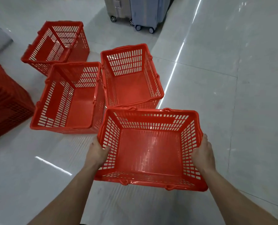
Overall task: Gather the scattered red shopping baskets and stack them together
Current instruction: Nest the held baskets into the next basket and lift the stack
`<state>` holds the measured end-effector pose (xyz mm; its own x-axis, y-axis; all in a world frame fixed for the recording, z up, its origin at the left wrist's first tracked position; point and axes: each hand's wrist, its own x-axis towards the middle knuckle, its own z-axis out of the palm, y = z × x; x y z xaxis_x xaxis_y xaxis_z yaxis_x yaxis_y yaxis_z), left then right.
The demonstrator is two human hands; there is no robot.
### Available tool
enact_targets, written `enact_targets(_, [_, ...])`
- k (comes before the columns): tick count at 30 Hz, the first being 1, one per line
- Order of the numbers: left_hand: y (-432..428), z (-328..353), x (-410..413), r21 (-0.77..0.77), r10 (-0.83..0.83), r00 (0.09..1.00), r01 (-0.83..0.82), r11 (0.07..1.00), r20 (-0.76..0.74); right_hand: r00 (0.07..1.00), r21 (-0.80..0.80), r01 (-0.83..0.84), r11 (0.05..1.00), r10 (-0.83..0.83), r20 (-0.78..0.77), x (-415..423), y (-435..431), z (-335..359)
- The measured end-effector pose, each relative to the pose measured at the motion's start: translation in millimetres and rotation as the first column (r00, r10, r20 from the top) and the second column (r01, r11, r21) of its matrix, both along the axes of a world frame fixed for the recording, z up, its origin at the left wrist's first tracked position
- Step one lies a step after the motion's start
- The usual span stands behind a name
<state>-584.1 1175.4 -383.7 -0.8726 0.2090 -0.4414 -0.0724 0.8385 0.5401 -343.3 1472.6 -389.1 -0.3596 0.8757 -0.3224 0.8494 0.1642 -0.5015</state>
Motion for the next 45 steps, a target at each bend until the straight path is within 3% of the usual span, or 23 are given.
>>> enact_targets(7, [-24, 199, 15, 0.035, 0.026, 0.998, -0.029, 0.999, 0.058, 0.999, 0.048, -0.033, 0.998, 0.032, 0.023, 12, -8, 213])
enact_targets(14, [-94, 430, 8, -0.012, 0.032, 0.997, -0.032, 0.999, -0.067, 0.979, -0.005, -0.195, 0.981, 0.195, -0.061, -13, -43, 454])
enact_targets(19, [-178, 541, -3, 0.010, 0.136, 0.975, -0.136, 0.991, -0.178, 0.943, 0.017, -0.312, 0.950, 0.312, -0.120, -49, -101, 559])
enact_targets(24, [-271, 602, -11, 0.107, 0.285, 0.915, -0.265, 0.958, -0.286, 0.879, 0.056, -0.424, 0.904, 0.426, -0.216, -99, -171, 613])
enact_targets(32, [-389, 646, -27, 0.230, 0.546, 0.776, -0.495, 0.838, -0.316, 0.706, 0.139, -0.602, 0.786, 0.605, -0.368, -209, -264, 660])
enact_targets(40, [-440, 657, -87, 0.257, 0.710, 0.629, -0.664, 0.703, -0.316, 0.523, 0.206, -0.740, 0.640, 0.741, -0.421, -359, -310, 668])
enact_targets(45, [-448, 665, -137, 0.278, 0.765, 0.545, -0.719, 0.637, -0.343, 0.457, 0.191, -0.798, 0.571, 0.781, -0.425, -454, -318, 671])
